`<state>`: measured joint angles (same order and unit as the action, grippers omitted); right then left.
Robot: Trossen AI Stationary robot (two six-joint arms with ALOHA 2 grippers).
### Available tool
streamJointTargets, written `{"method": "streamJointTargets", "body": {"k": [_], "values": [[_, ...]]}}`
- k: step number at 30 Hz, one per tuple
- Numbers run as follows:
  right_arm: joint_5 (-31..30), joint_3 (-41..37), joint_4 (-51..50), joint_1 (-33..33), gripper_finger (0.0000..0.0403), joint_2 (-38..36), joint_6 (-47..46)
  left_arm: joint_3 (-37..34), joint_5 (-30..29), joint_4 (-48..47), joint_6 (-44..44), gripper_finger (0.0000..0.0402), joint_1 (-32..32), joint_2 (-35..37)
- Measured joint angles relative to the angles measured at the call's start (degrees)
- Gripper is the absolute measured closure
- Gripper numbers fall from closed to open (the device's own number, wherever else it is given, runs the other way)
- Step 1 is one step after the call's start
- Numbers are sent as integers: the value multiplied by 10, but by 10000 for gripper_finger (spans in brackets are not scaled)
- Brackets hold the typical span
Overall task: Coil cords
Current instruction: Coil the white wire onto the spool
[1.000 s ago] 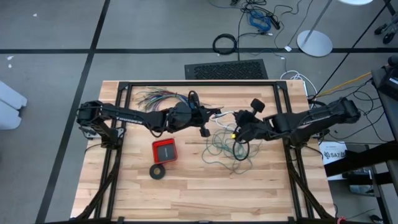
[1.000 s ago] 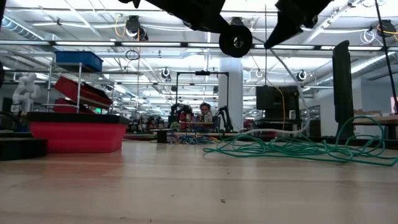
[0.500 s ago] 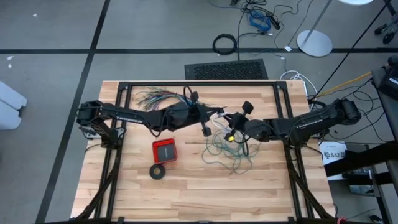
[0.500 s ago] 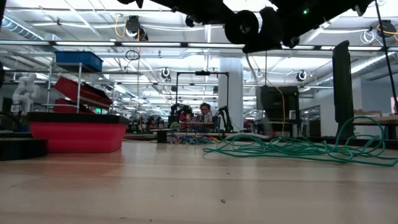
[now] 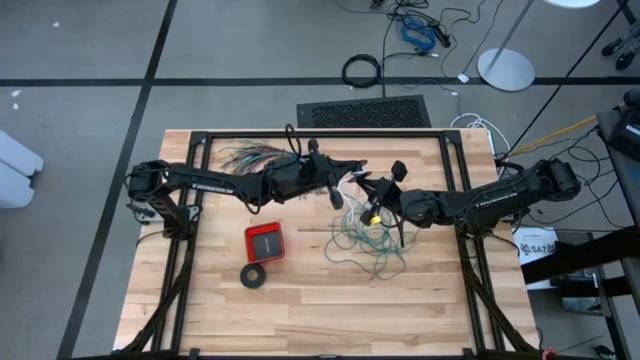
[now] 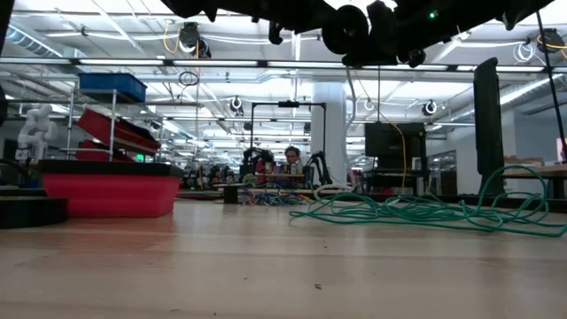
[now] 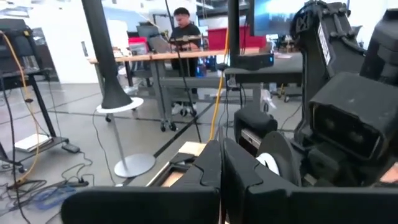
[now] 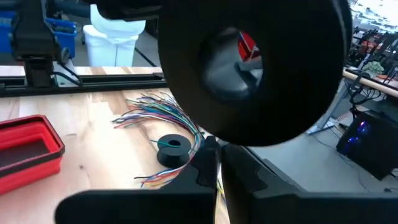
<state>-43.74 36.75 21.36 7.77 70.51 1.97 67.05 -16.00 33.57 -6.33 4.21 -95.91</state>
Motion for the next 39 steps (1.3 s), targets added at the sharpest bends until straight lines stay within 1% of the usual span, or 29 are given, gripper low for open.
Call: {"method": "streamJointTargets", "body": {"k": [6,11,21,30,32,39], "values": [[9,0,-10,0,380,9,-7,0,6,23,-4,401,0,-2],[12,-2,-15,0,375,24,-17,1,10,35,-15,401,0,-1],[8,-1,-19,0,389,62,-43,1,10,32,-31,402,1,-1],[1,0,-15,9,390,69,-67,1,-1,32,-37,402,3,-1],[3,0,-7,8,391,69,-75,1,-6,33,-50,401,3,-1],[47,12,25,-5,400,70,-78,1,-15,35,-65,402,3,-3]]}}
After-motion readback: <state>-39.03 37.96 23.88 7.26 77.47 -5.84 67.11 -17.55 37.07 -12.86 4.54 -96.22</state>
